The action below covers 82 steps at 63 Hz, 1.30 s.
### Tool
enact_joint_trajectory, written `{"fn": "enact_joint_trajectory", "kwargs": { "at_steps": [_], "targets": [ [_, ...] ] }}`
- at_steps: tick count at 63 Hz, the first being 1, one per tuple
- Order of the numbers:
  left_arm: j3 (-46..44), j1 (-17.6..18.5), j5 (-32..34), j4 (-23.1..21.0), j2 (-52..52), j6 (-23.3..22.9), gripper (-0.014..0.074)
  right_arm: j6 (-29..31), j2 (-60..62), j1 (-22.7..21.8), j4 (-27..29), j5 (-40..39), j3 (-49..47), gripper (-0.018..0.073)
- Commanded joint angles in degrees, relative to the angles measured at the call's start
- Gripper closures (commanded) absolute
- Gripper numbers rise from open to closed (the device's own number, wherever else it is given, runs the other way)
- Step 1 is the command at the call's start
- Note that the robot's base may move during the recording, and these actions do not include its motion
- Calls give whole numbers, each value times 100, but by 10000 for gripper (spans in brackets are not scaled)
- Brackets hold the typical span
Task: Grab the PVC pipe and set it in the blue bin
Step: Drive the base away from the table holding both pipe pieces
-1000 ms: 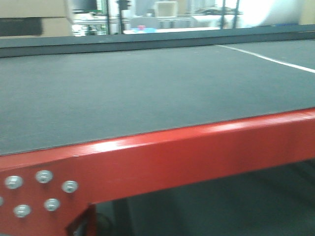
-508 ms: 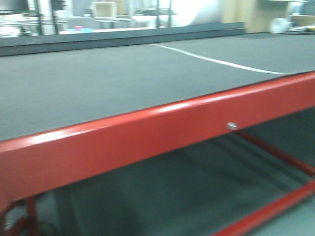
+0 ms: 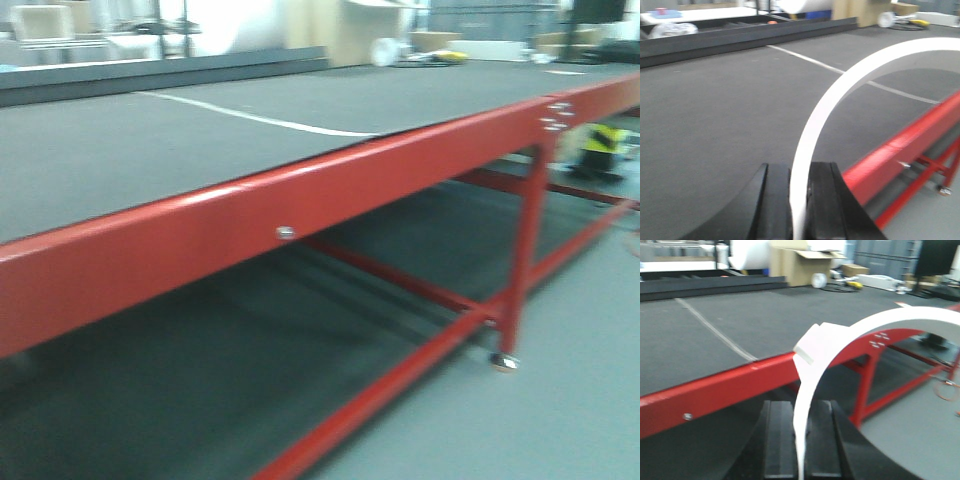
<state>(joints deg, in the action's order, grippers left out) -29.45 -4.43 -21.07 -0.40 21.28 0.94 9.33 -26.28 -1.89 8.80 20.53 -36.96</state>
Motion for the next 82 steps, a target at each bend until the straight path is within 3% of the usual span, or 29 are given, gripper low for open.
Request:
{"fn": "enact_joint_trajectory", "kwargs": {
  "at_steps": [1,82],
  "targets": [
    [6,3,103,-27,-25,-18,707,5,35,-11,-8,-171,2,728],
    [6,3,103,-27,-25,-18,707,5,127,-11,-8,-164,2,728]
  ]
}}
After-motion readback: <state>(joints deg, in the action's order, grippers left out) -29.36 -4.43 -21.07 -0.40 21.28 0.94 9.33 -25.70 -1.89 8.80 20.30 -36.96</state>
